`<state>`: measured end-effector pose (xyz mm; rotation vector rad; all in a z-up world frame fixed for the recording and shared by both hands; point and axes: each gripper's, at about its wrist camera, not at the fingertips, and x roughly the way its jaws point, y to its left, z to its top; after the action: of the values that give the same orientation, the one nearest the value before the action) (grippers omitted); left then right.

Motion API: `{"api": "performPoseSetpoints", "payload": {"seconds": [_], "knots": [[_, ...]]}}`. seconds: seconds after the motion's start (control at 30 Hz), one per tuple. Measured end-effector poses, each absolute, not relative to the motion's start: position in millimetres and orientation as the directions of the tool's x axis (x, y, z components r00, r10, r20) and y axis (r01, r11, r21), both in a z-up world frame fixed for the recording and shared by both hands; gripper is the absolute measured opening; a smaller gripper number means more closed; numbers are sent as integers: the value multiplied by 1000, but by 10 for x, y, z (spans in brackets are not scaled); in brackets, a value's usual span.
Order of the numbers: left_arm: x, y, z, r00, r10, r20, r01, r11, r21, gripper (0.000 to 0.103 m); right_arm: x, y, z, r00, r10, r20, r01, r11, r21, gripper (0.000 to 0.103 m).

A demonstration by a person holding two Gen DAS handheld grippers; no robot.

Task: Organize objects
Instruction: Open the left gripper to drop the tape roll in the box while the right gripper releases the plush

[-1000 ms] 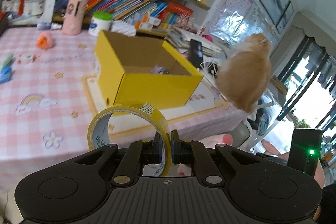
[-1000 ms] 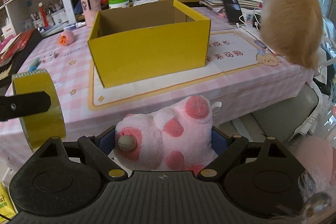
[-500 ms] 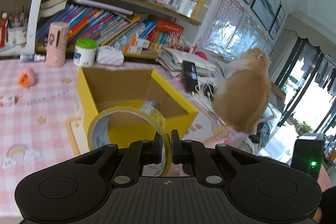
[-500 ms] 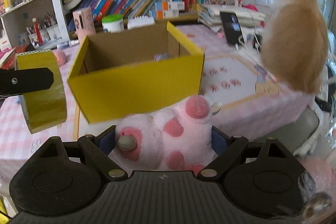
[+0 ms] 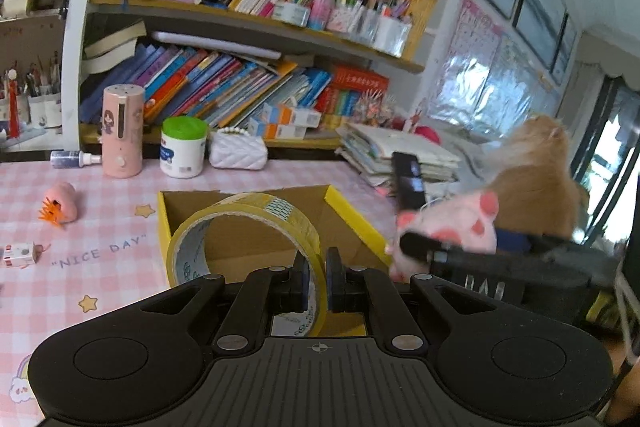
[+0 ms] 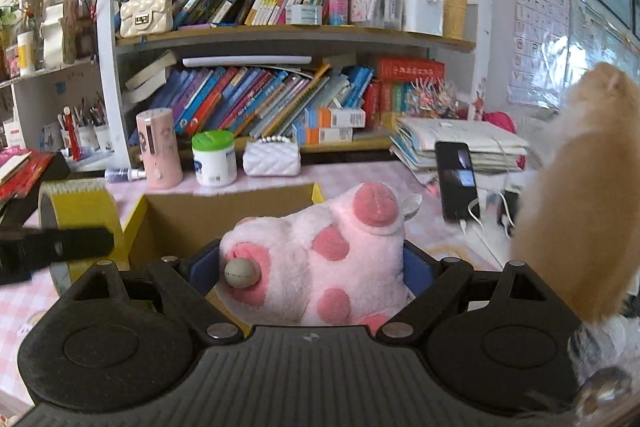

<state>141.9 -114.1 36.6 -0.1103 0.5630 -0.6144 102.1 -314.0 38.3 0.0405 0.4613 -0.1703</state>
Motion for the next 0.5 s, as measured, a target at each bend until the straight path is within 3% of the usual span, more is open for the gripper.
{"api": "performPoseSetpoints", "payload": {"seconds": [0.27,0.5], "knots": [[1582,-1525,58,648,-513,-563,516,839,-171,7,1494,-3222,331,889,-53,-455,74,997,28,89],[1739,-1720,-123,632,-456,-627,497,859,-123,8,1982,-3138,136,825,87,-559,-73,996,48,89]]}}
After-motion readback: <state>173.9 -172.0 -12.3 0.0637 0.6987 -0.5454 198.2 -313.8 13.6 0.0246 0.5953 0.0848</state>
